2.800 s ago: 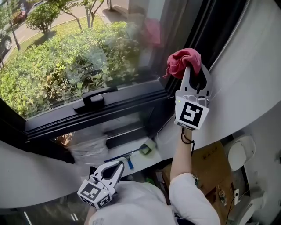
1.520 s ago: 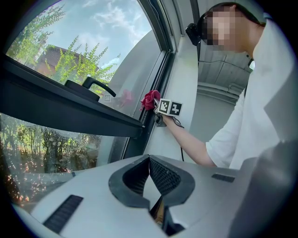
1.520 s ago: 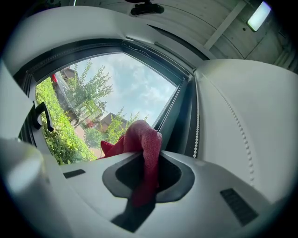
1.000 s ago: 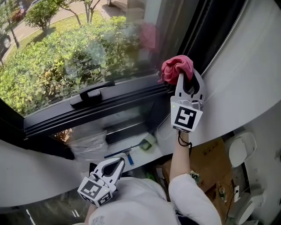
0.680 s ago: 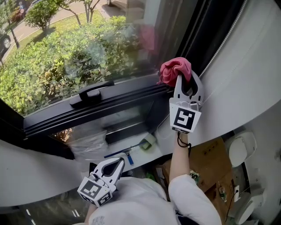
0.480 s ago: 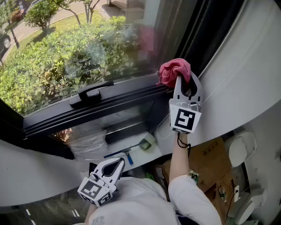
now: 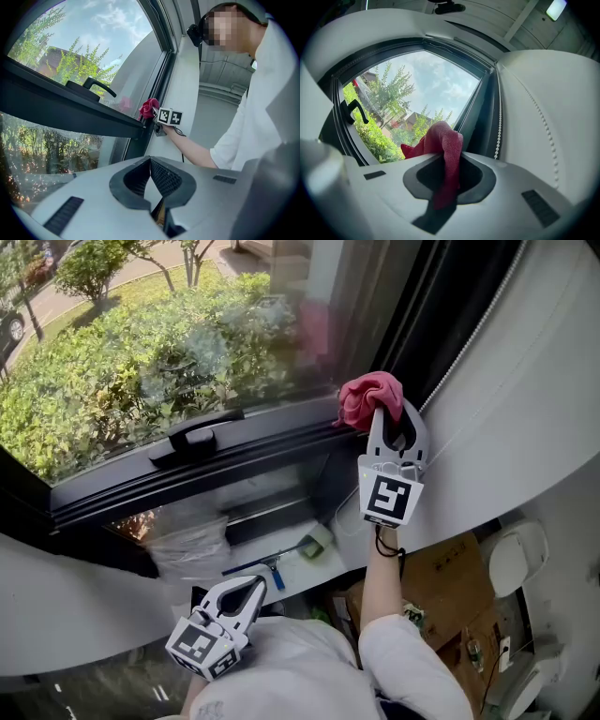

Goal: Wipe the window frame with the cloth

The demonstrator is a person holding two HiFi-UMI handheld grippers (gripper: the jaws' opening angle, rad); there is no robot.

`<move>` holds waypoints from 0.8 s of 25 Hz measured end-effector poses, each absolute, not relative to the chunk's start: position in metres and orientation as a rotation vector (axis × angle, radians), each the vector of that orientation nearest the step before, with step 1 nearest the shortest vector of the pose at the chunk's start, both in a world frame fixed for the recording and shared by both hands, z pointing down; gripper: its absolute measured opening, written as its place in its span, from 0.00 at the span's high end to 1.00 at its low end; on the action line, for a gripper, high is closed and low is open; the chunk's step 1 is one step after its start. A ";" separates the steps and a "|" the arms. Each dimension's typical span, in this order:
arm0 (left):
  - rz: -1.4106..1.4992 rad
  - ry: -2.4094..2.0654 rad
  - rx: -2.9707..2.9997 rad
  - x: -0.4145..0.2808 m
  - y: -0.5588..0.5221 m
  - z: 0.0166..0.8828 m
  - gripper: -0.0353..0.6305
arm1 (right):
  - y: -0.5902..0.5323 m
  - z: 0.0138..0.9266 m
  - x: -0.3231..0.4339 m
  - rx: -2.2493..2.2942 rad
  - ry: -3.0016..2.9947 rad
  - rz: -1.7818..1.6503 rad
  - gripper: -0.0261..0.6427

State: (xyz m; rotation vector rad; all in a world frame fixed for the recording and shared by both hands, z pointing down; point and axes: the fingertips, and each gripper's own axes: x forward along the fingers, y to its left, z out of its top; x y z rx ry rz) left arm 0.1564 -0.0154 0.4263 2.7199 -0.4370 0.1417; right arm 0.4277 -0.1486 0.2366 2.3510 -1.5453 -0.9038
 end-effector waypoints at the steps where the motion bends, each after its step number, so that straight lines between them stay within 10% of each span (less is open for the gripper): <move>1: 0.141 -0.436 2.720 0.157 -0.015 0.426 0.93 | -0.149 0.238 0.428 2.350 -1.544 -0.901 0.86; 20: 0.137 -0.413 2.730 0.158 -0.016 0.425 0.93 | -0.149 0.276 0.428 2.315 -1.507 -0.817 0.86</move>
